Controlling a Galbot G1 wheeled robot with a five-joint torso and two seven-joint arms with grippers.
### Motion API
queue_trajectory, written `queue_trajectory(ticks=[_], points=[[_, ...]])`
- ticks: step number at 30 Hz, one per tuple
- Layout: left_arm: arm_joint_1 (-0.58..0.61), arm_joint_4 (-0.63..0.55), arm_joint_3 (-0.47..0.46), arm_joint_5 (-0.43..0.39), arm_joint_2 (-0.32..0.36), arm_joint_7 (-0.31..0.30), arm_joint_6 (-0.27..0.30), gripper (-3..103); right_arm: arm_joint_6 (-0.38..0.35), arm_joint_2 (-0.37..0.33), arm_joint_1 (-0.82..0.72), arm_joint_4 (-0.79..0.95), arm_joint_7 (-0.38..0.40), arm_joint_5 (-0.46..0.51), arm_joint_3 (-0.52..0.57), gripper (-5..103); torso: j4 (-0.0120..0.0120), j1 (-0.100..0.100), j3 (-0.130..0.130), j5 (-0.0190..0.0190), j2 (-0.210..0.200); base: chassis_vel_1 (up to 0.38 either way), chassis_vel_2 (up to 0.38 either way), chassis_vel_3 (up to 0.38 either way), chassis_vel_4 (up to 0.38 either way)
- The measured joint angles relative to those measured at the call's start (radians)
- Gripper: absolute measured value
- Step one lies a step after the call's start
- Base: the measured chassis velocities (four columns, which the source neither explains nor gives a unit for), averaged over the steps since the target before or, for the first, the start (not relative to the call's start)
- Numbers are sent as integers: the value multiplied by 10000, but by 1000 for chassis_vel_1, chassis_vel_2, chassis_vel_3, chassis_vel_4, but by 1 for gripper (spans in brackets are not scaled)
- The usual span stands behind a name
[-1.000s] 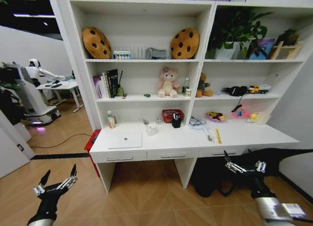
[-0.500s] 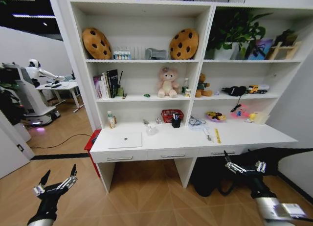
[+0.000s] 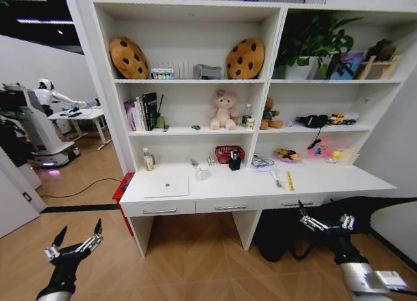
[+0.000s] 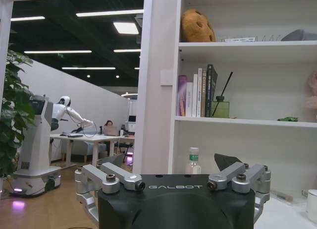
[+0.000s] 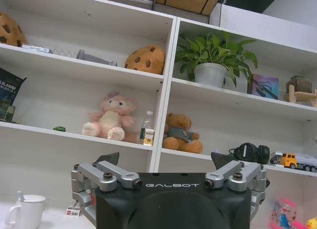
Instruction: Organize the objects on the table.
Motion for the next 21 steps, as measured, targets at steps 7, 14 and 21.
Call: queue_trajectory(ticks=[7, 14, 21], points=[[0, 0, 0, 0, 0, 1, 0, 100, 0, 0, 0, 0, 0, 0, 0, 100, 0, -1, 0, 0, 0, 0, 0, 0, 0], [0, 0, 0, 0, 0, 0, 0, 100, 0, 0, 0, 0, 0, 0, 0, 100, 0, 0, 0, 0, 0, 0, 0, 0, 0], [0, 0, 0, 0, 0, 1, 0, 100, 0, 0, 0, 0, 0, 0, 0, 100, 0, 0, 0, 0, 0, 0, 0, 0, 0]])
